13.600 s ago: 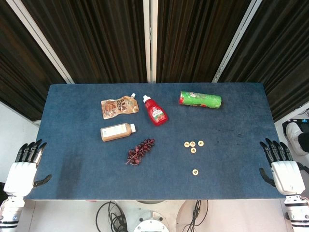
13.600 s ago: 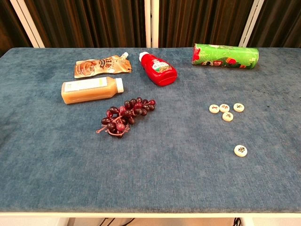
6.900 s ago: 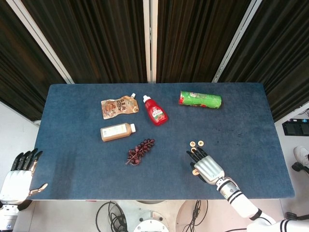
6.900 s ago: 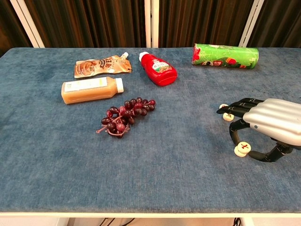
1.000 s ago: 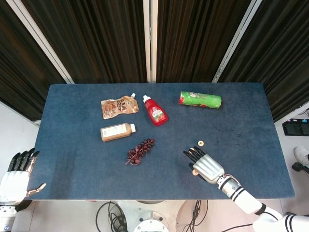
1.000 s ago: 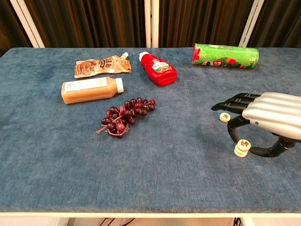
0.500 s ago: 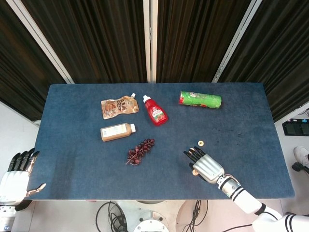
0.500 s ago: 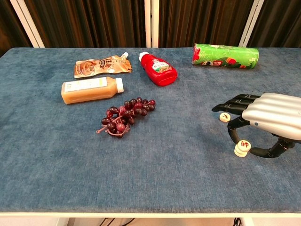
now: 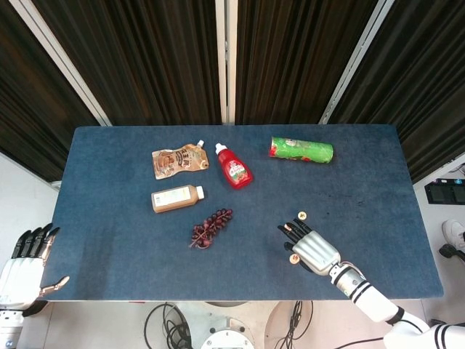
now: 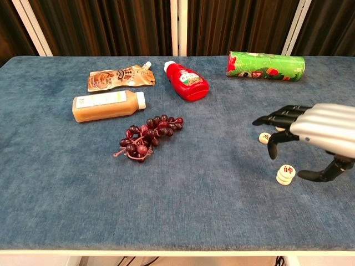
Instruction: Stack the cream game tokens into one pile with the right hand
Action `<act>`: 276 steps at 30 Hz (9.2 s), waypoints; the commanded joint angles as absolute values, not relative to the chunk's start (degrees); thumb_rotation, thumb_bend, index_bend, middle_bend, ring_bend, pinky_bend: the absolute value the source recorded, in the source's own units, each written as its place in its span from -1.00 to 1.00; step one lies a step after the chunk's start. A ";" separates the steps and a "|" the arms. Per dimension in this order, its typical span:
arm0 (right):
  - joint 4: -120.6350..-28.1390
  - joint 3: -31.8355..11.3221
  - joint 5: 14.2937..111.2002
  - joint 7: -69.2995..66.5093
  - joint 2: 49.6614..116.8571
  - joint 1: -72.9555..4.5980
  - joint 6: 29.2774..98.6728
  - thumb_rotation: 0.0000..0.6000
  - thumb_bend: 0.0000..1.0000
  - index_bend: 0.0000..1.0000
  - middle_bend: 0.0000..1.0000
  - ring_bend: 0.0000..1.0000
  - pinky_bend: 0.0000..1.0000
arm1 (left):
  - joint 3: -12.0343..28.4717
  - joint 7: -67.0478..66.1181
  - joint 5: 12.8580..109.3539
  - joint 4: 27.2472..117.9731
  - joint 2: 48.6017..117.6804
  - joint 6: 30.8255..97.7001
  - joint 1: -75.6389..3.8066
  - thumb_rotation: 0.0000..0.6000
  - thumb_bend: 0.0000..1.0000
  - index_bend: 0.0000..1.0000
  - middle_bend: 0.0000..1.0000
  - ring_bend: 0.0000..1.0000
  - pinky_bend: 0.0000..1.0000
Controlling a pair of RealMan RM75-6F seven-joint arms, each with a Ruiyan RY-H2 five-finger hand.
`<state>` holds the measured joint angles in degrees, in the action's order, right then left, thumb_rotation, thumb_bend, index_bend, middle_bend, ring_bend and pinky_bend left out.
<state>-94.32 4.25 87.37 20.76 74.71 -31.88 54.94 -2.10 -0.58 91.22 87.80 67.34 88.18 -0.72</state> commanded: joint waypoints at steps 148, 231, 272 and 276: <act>-99.96 2.20 80.63 23.84 70.88 -34.83 52.29 1.00 -0.52 -0.27 -0.96 -1.00 -1.00 | -2.19 -0.14 91.23 87.92 67.24 87.79 -0.89 1.00 -0.77 -1.00 -1.00 -1.00 -1.00; -77.11 -5.61 71.80 18.57 85.05 -36.46 52.57 1.00 -0.51 0.03 -0.86 -1.00 -1.00 | -2.18 0.69 90.97 87.20 67.24 87.04 -1.24 1.00 -0.76 -1.00 -1.00 -1.00 -1.00; -95.37 3.58 86.37 18.19 71.55 -36.18 49.62 1.00 -0.51 0.04 -0.87 -1.00 -1.00 | -2.25 0.50 91.21 88.25 67.02 87.99 -0.82 1.00 -0.76 -1.00 -1.00 -1.00 -1.00; -95.64 3.46 86.09 18.56 71.64 -36.18 49.56 1.00 -0.51 0.04 -0.87 -1.00 -1.00 | -2.16 0.79 91.39 88.39 66.87 88.37 -0.76 1.00 -0.76 -1.00 -1.00 -1.00 -1.00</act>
<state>-95.63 3.47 86.11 18.53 71.63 -36.18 49.57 -2.18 0.77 91.37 88.38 66.89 88.34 -0.77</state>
